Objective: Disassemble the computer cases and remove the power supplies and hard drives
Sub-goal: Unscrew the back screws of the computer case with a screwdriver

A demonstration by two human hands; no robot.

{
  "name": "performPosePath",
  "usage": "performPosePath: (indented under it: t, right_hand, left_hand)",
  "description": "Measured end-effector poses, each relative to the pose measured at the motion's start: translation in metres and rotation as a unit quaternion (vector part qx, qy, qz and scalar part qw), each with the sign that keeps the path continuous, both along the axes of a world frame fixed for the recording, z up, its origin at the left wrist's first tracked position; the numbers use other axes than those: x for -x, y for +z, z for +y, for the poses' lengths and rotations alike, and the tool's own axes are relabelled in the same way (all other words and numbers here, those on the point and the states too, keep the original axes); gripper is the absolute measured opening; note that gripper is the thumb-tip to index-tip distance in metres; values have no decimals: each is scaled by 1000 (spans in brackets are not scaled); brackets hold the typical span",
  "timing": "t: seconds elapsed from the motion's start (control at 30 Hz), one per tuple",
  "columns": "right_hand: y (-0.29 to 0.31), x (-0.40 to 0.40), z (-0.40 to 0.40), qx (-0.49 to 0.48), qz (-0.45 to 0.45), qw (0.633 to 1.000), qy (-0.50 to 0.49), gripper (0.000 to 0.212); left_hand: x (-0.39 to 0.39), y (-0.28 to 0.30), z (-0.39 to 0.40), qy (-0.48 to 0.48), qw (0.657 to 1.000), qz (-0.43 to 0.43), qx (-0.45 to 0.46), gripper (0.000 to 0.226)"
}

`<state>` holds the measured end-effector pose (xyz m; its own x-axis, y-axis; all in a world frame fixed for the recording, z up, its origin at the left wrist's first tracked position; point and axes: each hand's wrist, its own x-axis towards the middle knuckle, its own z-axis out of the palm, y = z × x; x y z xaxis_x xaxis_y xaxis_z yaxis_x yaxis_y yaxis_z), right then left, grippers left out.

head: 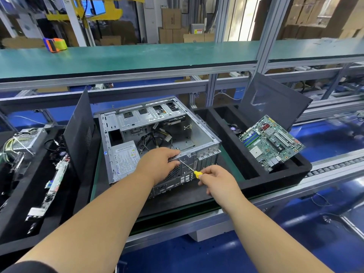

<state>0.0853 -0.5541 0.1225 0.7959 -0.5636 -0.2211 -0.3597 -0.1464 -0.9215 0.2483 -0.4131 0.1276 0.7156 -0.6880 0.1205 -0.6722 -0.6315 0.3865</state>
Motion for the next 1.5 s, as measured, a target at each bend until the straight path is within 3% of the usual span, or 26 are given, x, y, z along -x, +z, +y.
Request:
performPosePath:
  t: [0.3, 0.47, 0.57, 0.9, 0.93, 1.0, 1.07, 1.13, 1.17, 1.23, 1.3, 1.5]
  right_hand:
    - [12, -7, 13, -219, 69, 973, -1, 31]
    - [13, -5, 16, -426, 52, 903, -18, 33]
    - [13, -5, 19, -453, 56, 890, -1, 35]
    - [16, -10, 28, -286, 86, 954, 10, 35]
    - [18, -10, 29, -237, 94, 967, 13, 35]
    - [18, -9, 28, -39, 122, 991, 42, 34]
    - [17, -8, 26, 165, 145, 973, 75, 32]
    - [17, -8, 26, 199, 140, 967, 73, 35]
    - [17, -9, 24, 156, 133, 977, 65, 35]
    - [21, -9, 23, -23, 116, 993, 22, 35]
    - [24, -5, 20, -179, 103, 978, -5, 36]
    - [26, 0, 16, -274, 103, 956, 7, 34]
  left_hand:
    - [1, 0, -3, 17, 1000, -1, 0, 41]
    - [1, -1, -5, 28, 1000, 0, 6, 41]
    - [1, -1, -5, 35, 999, 3, 6, 40]
    - [-3, -3, -8, 45, 998, 33, 13, 40]
    - [-3, -3, -8, 43, 999, 29, 10, 39]
    - [-3, -3, -8, 43, 999, 25, 11, 39]
    - [-2, -3, -8, 49, 998, 26, 14, 40]
    - [-2, -2, -8, 51, 998, 30, 15, 41]
    - [-2, -2, -8, 50, 998, 30, 15, 41]
    - [-2, -3, -7, 49, 998, 28, 14, 41]
    - [-1, -4, -7, 49, 998, 24, 16, 42]
    - [0, -3, -6, 44, 999, 19, 15, 43]
